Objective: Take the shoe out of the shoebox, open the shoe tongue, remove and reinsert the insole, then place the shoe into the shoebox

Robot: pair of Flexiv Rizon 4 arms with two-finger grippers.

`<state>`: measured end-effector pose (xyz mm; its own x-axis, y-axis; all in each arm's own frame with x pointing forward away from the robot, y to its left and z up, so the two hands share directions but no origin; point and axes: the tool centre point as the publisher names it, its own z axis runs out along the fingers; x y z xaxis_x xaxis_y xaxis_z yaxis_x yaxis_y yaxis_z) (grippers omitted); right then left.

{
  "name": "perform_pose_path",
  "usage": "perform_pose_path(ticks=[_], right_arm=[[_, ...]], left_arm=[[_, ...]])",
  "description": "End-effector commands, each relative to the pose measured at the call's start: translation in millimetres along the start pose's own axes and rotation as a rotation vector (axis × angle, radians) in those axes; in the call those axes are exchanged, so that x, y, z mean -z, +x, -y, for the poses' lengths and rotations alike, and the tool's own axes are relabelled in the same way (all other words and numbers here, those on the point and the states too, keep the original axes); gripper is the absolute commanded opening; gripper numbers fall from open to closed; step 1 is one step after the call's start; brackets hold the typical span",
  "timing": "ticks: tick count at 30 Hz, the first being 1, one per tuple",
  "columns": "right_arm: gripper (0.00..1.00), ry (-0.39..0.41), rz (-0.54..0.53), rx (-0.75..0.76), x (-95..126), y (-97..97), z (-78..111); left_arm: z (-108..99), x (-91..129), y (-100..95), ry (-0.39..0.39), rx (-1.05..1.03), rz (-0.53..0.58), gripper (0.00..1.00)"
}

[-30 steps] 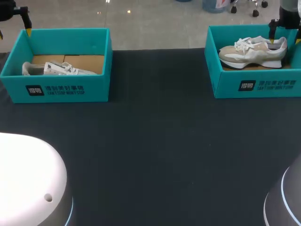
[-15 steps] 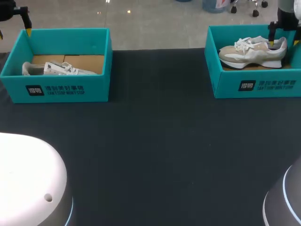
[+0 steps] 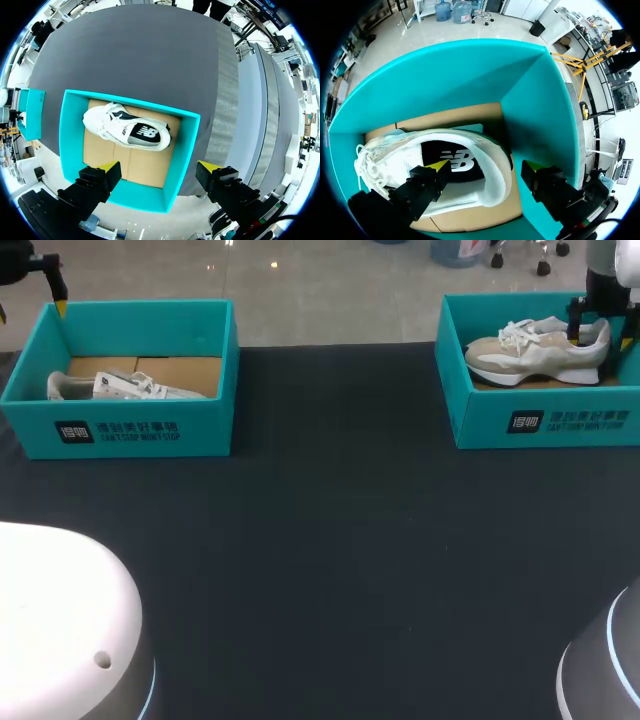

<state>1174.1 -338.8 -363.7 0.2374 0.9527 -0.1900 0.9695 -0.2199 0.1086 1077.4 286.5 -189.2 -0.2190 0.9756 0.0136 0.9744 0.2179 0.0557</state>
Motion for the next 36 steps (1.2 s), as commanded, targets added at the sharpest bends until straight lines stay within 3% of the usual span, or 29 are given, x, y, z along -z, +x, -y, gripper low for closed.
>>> perform_pose_path(ticks=[1,3,8,13,19,22,23,29,36], right_arm=[[0.9,0.062,0.004,-0.002,-9,2.2,-7.0],[0.91,0.07,0.01,-0.003,-12,1.8,-6.1],[0.8,0.08,0.019,-0.001,-18,2.0,-6.2],[0.53,0.084,0.029,-0.004,-21,1.6,-5.7],[0.37,0.082,0.054,-0.016,-23,-1.2,-4.6],[0.16,0.076,0.073,-0.035,-23,-4.3,-5.7],[0.02,0.074,0.078,-0.037,-23,-5.1,-6.0],[0.0,0.078,0.104,-0.048,-21,-12.0,-6.1],[0.0,0.088,0.098,-0.122,-2,-25.4,-5.7]], left_arm=[[1,1,0.1,-0.001,0.0,-0.002,1.0],[1,1,0.1,-0.001,0.0,-0.002,1.0],[1,1,0.1,-0.001,0.0,-0.002,1.0],[1,1,0.1,-0.001,0.0,-0.002,1.0],[1,1,0.1,-0.001,0.0,-0.002,1.0],[1,1,0.1,-0.001,0.0,-0.002,1.0],[1,1,0.1,-0.001,0.0,-0.002,1.0],[1,1,0.1,-0.001,0.0,-0.002,1.0],[1,1,0.1,-0.001,0.0,-0.002,1.0]])
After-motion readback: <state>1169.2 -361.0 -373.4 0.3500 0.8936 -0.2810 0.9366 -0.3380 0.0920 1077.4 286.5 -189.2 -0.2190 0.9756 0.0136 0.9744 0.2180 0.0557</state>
